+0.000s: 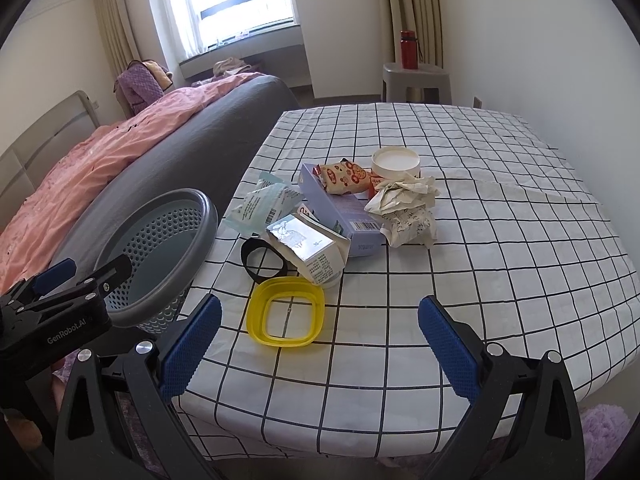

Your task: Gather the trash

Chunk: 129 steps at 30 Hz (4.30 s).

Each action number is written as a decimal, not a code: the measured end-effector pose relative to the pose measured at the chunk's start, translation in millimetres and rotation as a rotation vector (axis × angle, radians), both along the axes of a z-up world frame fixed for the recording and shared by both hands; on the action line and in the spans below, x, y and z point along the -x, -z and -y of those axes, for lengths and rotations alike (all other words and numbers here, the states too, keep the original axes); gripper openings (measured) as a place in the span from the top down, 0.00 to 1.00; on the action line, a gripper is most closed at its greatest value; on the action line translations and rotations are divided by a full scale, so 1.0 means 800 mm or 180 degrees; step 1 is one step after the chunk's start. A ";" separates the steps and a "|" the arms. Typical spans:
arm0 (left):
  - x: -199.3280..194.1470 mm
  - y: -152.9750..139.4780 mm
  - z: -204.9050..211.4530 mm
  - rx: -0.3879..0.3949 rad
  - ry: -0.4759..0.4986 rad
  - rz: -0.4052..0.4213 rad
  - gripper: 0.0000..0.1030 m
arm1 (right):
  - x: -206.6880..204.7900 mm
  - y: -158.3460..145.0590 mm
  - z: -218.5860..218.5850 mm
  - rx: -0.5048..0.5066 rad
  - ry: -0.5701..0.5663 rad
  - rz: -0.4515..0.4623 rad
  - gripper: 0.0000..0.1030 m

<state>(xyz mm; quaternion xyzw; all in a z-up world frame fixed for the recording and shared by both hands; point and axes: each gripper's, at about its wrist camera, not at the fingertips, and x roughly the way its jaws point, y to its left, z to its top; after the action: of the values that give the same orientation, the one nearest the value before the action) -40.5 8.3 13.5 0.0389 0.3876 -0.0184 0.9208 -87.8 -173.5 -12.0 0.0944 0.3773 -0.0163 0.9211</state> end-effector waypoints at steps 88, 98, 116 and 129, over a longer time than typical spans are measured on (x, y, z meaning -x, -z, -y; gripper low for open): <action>-0.034 0.110 0.168 0.0087 0.0829 -0.0970 0.10 | 0.014 0.074 0.175 -0.0451 0.0680 -0.0139 0.06; -0.047 0.129 0.168 0.0137 0.0754 -0.1073 0.10 | 0.014 0.080 0.178 -0.0490 0.0669 -0.0158 0.06; -0.020 0.103 0.134 0.0104 0.0802 -0.0892 0.33 | 0.006 0.086 0.167 -0.0411 0.0619 -0.0225 0.06; -0.002 0.063 0.090 0.0258 0.0774 -0.0604 0.33 | -0.004 0.077 0.134 -0.0269 0.0436 -0.0221 0.06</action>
<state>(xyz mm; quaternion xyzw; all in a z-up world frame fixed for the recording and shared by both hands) -38.9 -63.5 -36.8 0.0464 0.4643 -0.1490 0.8718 -84.2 -280.4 -73.8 0.1582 0.4019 -0.0666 0.8994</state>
